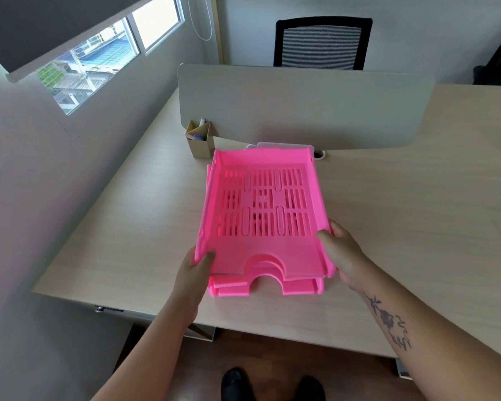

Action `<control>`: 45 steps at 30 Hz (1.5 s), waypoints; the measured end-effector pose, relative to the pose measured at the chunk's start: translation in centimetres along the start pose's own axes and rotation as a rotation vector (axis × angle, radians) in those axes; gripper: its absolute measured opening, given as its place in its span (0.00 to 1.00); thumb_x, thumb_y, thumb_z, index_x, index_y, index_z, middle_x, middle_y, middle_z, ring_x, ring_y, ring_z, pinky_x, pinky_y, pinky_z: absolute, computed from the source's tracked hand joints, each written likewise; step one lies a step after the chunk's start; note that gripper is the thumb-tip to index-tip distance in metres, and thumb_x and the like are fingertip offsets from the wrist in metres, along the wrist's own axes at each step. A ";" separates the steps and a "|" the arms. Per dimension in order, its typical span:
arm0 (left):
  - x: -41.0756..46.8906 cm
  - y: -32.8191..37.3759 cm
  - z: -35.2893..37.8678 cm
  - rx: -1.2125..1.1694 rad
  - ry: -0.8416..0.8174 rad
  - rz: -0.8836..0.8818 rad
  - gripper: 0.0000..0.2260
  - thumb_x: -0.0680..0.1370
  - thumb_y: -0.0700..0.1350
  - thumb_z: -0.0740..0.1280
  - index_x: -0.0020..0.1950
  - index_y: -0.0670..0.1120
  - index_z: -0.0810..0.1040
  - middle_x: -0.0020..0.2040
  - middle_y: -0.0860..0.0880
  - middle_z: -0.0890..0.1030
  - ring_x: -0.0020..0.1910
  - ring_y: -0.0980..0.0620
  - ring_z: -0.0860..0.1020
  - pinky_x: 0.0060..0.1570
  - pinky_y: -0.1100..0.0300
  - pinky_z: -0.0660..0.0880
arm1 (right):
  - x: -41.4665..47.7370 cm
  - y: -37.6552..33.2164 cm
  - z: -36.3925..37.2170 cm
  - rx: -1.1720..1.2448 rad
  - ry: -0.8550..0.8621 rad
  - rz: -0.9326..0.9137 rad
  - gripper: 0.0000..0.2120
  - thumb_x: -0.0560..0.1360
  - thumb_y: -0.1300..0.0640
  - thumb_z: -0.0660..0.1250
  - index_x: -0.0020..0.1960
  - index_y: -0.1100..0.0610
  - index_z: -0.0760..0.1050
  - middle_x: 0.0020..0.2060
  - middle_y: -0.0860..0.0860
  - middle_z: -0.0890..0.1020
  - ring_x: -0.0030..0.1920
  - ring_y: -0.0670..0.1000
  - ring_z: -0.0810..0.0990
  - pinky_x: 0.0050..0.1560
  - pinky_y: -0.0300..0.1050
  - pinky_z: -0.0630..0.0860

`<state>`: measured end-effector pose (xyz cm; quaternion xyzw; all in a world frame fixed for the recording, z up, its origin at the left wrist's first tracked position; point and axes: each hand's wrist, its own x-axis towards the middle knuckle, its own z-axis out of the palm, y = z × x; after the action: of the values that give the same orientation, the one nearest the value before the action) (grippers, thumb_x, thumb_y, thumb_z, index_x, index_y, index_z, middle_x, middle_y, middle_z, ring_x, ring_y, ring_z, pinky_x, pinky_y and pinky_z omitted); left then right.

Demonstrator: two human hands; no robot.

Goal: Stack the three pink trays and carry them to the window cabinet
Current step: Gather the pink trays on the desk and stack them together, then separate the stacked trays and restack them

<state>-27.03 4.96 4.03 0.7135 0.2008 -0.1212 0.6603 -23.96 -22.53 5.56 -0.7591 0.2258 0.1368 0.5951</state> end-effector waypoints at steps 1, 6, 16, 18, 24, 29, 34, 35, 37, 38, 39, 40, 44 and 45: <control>-0.2 0.0 0.2 0.005 0.022 0.009 0.11 0.81 0.46 0.60 0.63 0.48 0.75 0.51 0.44 0.83 0.49 0.48 0.81 0.41 0.59 0.78 | 0.0 0.0 0.0 -0.010 0.010 -0.003 0.14 0.80 0.57 0.56 0.62 0.49 0.74 0.48 0.55 0.82 0.47 0.56 0.81 0.55 0.59 0.79; -0.6 0.2 1.1 0.024 0.095 0.037 0.16 0.84 0.48 0.54 0.66 0.45 0.74 0.50 0.43 0.82 0.47 0.49 0.80 0.39 0.61 0.74 | 0.5 -1.2 -0.2 -0.051 0.022 -0.031 0.18 0.81 0.58 0.54 0.68 0.51 0.71 0.47 0.55 0.81 0.44 0.55 0.81 0.42 0.49 0.79; -0.8 -0.6 1.9 0.092 0.142 -0.015 0.16 0.83 0.47 0.54 0.68 0.44 0.72 0.51 0.44 0.81 0.50 0.47 0.79 0.44 0.57 0.75 | 1.2 -2.2 -0.4 -0.091 -0.026 -0.032 0.16 0.82 0.57 0.53 0.66 0.50 0.71 0.48 0.57 0.81 0.44 0.55 0.81 0.48 0.57 0.80; -0.9 -0.5 1.9 0.100 0.173 0.038 0.15 0.83 0.45 0.54 0.68 0.46 0.72 0.50 0.45 0.81 0.48 0.50 0.79 0.39 0.61 0.74 | 1.2 -2.0 -0.3 -0.068 -0.028 -0.041 0.15 0.82 0.57 0.53 0.65 0.48 0.71 0.50 0.60 0.81 0.44 0.56 0.81 0.50 0.60 0.80; -1.0 0.0 1.6 0.216 0.218 0.145 0.15 0.83 0.50 0.54 0.52 0.44 0.77 0.37 0.47 0.79 0.33 0.50 0.75 0.32 0.59 0.70 | 1.0 -2.2 -0.2 0.019 -0.008 -0.060 0.13 0.81 0.57 0.55 0.56 0.45 0.76 0.43 0.58 0.79 0.41 0.57 0.79 0.44 0.60 0.81; -1.4 1.0 0.2 0.249 0.285 0.235 0.18 0.83 0.51 0.55 0.41 0.41 0.74 0.30 0.46 0.72 0.28 0.51 0.67 0.29 0.56 0.64 | 0.6 -3.0 0.6 -0.001 0.052 -0.154 0.17 0.80 0.56 0.55 0.65 0.46 0.75 0.38 0.56 0.76 0.37 0.54 0.74 0.31 0.45 0.71; -2.3 1.2 -5.5 0.137 0.514 0.258 0.14 0.83 0.45 0.56 0.40 0.45 0.73 0.31 0.47 0.70 0.31 0.49 0.66 0.31 0.57 0.62 | -0.9 -5.8 6.1 -0.096 -0.090 -0.262 0.23 0.80 0.59 0.55 0.75 0.48 0.65 0.29 0.45 0.72 0.25 0.46 0.64 0.20 0.35 0.62; -2.6 1.0 -6.8 0.110 0.553 0.248 0.13 0.83 0.44 0.56 0.40 0.47 0.73 0.32 0.47 0.71 0.32 0.49 0.66 0.32 0.57 0.62 | -1.2 -6.3 7.8 -0.122 -0.142 -0.273 0.24 0.81 0.58 0.55 0.76 0.48 0.63 0.30 0.44 0.72 0.24 0.45 0.64 0.20 0.35 0.61; -3.0 0.4 -9.7 0.075 0.624 0.197 0.12 0.83 0.46 0.57 0.42 0.49 0.75 0.33 0.46 0.72 0.31 0.49 0.68 0.32 0.57 0.64 | -1.6 -7.2 11.2 -0.165 -0.237 -0.285 0.24 0.81 0.57 0.54 0.77 0.48 0.60 0.32 0.46 0.73 0.23 0.44 0.63 0.19 0.34 0.60; -3.0 -0.1 -11.1 0.050 0.655 0.164 0.11 0.82 0.48 0.58 0.43 0.48 0.76 0.33 0.46 0.72 0.31 0.49 0.68 0.31 0.57 0.65 | -1.8 -7.6 12.8 -0.181 -0.268 -0.290 0.24 0.81 0.57 0.54 0.77 0.49 0.59 0.34 0.48 0.75 0.23 0.44 0.63 0.19 0.35 0.61; -3.0 -0.5 -12.4 0.030 0.682 0.131 0.12 0.82 0.49 0.59 0.45 0.45 0.77 0.34 0.46 0.72 0.30 0.49 0.68 0.31 0.57 0.65 | -1.8 -7.8 14.4 -0.192 -0.287 -0.291 0.24 0.81 0.57 0.54 0.77 0.50 0.59 0.39 0.50 0.78 0.24 0.44 0.64 0.19 0.35 0.62; -2.9 -1.0 -13.7 0.017 0.703 0.112 0.13 0.82 0.50 0.59 0.48 0.43 0.77 0.34 0.45 0.72 0.30 0.49 0.68 0.31 0.57 0.66 | -2.0 -8.0 15.9 -0.207 -0.303 -0.291 0.24 0.82 0.56 0.54 0.78 0.51 0.59 0.46 0.53 0.81 0.25 0.44 0.66 0.20 0.35 0.63; -1.9 -2.8 -17.6 0.000 0.772 0.078 0.13 0.82 0.51 0.59 0.53 0.42 0.76 0.37 0.46 0.75 0.32 0.50 0.71 0.32 0.57 0.68 | -2.6 -7.7 19.7 -0.269 -0.318 -0.343 0.27 0.82 0.43 0.53 0.78 0.52 0.57 0.70 0.56 0.73 0.54 0.55 0.82 0.45 0.41 0.78; -1.5 -3.2 -18.3 -0.005 0.776 0.070 0.13 0.82 0.51 0.59 0.54 0.42 0.76 0.38 0.46 0.75 0.33 0.51 0.71 0.34 0.57 0.69 | -2.3 -7.3 19.8 -0.268 -0.281 -0.359 0.28 0.81 0.41 0.53 0.78 0.52 0.59 0.71 0.54 0.72 0.61 0.55 0.79 0.51 0.39 0.75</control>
<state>-31.48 23.09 3.67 0.7112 0.4113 0.1806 0.5407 -21.05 -1.63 7.71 -0.8325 -0.0173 0.1619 0.5295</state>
